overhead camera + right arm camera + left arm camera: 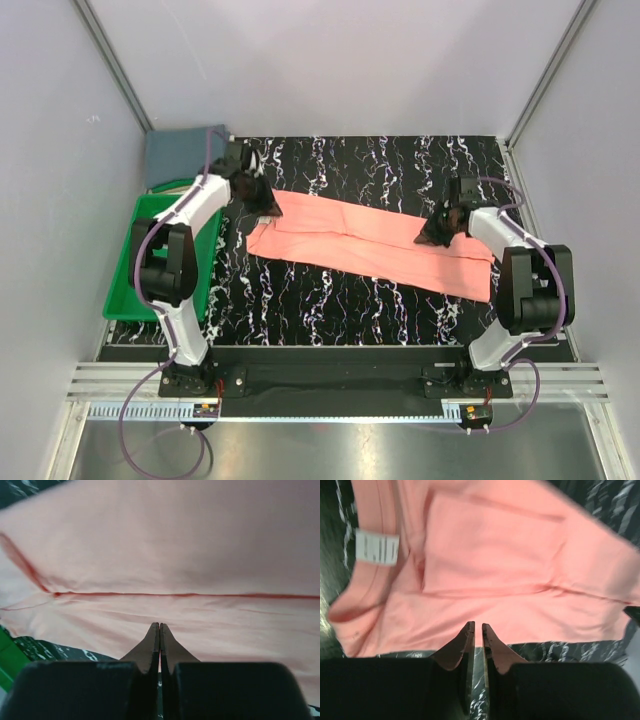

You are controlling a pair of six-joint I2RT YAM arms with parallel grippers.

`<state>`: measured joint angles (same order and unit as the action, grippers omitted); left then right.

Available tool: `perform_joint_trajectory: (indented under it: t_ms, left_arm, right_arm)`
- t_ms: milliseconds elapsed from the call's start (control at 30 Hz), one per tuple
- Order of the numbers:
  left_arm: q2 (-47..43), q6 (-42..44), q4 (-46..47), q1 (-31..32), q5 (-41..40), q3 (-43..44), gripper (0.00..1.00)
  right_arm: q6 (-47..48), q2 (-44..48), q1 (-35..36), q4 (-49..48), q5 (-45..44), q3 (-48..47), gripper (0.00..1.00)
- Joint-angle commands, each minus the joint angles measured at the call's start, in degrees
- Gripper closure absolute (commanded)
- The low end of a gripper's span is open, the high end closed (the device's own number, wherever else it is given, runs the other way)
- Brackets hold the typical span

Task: Fold and stack the t-shirts
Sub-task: Fold the tshirt

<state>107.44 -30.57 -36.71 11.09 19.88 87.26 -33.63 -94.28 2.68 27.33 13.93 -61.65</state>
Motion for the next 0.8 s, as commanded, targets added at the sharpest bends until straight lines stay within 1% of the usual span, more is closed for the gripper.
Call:
perform_joint_trajectory:
  t_ms: [0,67,200,300,333,400,600,667,700,767]
  left_arm:
    - [-0.91,-1.42,-0.21,1.12,-4.93,-6.30,0.84]
    - [-1.36,-1.69,0.23,2.43,-7.82,-9.47,0.84]
    - [-0.21,-2.39,0.23,4.11,-11.08,-11.76,0.85]
    - [0.05,-3.01,0.41,4.55,-18.28,-14.05,0.86]
    - [0.75,-2.92,0.32,4.55,-21.26,-14.31,0.86]
    - [1.89,-2.83,-0.38,4.55,-24.69,-13.88,0.86]
    - [6.29,-2.31,-2.84,4.47,-27.61,-9.23,0.86]
    - [6.99,-1.43,-2.84,4.46,-26.21,-7.64,0.86]
    - [7.69,-1.08,-2.84,4.46,-24.03,-5.63,0.85]
    - [8.92,-0.11,-2.84,4.55,-22.70,-3.25,0.85]
  right_arm:
    - [-2.41,1.90,0.22,2.11,-2.33,4.33,1.00]
    - [-1.45,1.47,0.22,2.02,-5.05,6.44,1.00]
    - [0.31,-0.63,-0.13,2.55,-7.25,8.90,1.00]
    - [0.93,-1.34,-1.01,2.64,-10.50,10.66,1.00]
    - [1.02,-1.43,-1.27,2.64,-11.81,10.93,1.00]
    - [1.19,-1.52,-1.62,2.64,-12.88,11.29,1.00]
    - [1.28,-1.70,-2.06,2.64,-13.58,11.20,1.00]
    - [1.20,-1.17,-2.15,2.73,-13.58,11.02,1.00]
    - [1.11,-0.91,-2.15,2.55,-13.32,10.76,1.00]
    - [1.11,0.93,-2.15,2.73,-11.57,9.80,1.00]
